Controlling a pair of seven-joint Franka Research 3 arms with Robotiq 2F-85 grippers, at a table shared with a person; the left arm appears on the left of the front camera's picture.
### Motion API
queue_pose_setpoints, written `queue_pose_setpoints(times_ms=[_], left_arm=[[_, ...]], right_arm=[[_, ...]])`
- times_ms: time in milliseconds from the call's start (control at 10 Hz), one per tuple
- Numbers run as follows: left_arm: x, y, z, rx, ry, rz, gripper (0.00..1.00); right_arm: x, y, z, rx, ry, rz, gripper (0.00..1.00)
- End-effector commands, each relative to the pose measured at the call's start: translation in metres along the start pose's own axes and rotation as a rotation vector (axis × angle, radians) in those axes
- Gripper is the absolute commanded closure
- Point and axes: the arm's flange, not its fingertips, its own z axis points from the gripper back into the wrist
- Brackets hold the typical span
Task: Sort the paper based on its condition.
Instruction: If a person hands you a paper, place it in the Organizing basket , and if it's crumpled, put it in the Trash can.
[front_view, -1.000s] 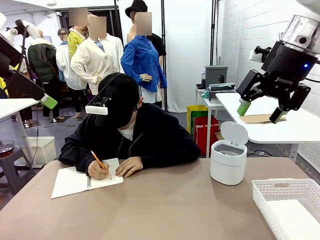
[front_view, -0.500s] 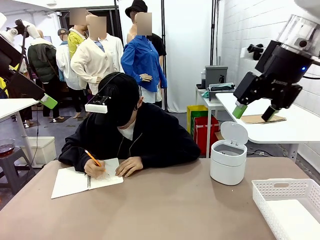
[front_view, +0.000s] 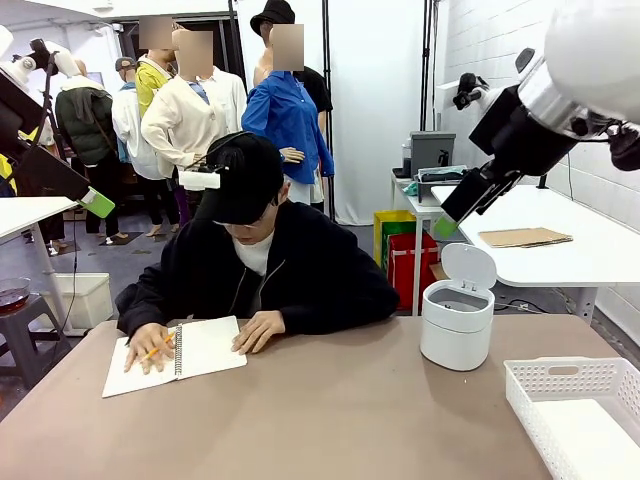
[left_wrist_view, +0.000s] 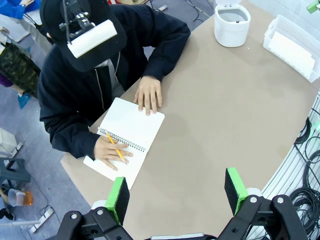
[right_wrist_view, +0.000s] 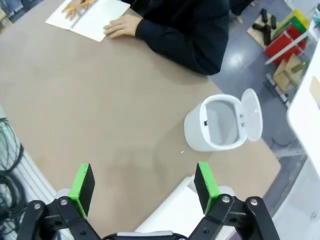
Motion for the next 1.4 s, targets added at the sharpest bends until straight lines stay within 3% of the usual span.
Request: queue_pose_setpoints(times_ms=[0,100,1300], left_arm=[[-0.001,0.000,0.001,-0.002,0.000,0.000,0.00],[-0.001,0.000,0.001,-0.002,0.000,0.000,0.00],[-0.001,0.000,0.001,-0.002,0.000,0.000,0.00]], right_arm=[[-0.003,-0.016,-0.004,0.043,-0.042,-0.081,0.00],[0.000,0.000,0.000,0.000,0.000,0.000,0.00],[0.000,0.000,0.000,0.000,0.000,0.000,0.00]])
